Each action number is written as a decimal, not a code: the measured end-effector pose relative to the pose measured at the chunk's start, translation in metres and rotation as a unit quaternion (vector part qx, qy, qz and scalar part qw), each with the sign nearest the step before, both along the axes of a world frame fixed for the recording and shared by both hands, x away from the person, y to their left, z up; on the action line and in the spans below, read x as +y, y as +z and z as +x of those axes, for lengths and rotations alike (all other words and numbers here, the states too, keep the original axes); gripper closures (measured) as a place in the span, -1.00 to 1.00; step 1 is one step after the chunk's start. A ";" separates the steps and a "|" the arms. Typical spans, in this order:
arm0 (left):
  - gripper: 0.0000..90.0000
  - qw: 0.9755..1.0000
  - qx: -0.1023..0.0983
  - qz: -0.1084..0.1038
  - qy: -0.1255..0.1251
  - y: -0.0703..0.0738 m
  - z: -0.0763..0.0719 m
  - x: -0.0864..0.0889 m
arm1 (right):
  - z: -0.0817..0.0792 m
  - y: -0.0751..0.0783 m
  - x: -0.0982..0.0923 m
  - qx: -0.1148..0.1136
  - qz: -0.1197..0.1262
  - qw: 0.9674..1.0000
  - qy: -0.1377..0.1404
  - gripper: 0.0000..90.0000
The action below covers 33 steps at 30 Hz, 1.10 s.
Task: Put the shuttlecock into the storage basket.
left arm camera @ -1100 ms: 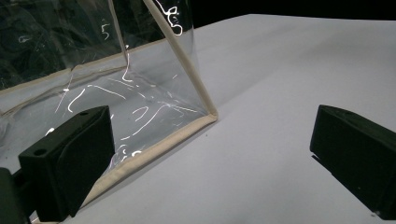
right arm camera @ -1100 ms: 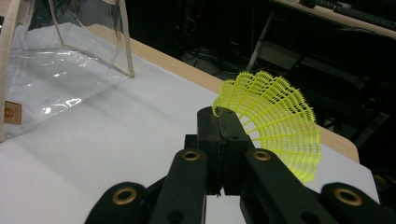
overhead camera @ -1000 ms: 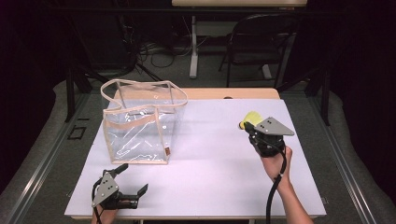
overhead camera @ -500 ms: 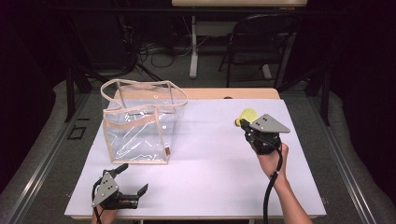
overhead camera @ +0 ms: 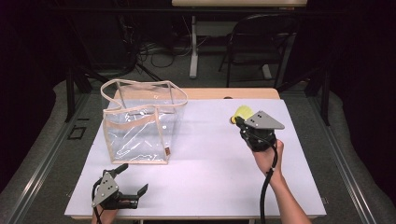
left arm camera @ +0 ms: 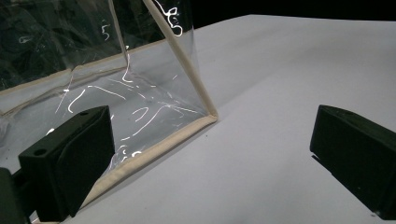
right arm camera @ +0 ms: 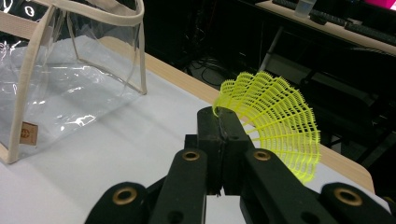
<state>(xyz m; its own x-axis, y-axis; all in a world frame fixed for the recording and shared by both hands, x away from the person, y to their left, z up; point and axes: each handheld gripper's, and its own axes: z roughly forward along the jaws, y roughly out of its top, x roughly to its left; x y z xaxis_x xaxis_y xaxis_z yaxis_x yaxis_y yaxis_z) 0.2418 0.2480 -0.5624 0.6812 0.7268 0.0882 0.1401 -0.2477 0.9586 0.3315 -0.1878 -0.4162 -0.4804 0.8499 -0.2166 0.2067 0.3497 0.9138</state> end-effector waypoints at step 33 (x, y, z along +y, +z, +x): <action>-1.00 1.000 -0.001 -0.001 -0.002 0.000 0.000 0.000 | 0.008 0.001 0.024 0.002 -0.003 1.000 0.021 1.00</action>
<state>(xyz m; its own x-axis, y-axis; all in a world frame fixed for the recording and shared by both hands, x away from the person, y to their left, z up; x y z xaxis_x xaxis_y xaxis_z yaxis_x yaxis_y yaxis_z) 0.2415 0.2481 -0.5622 0.6845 0.7237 0.0882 0.1379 -0.2473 0.9591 0.3398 -0.1640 -0.4148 -0.5158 0.8280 -0.2199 0.1947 0.3633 0.9111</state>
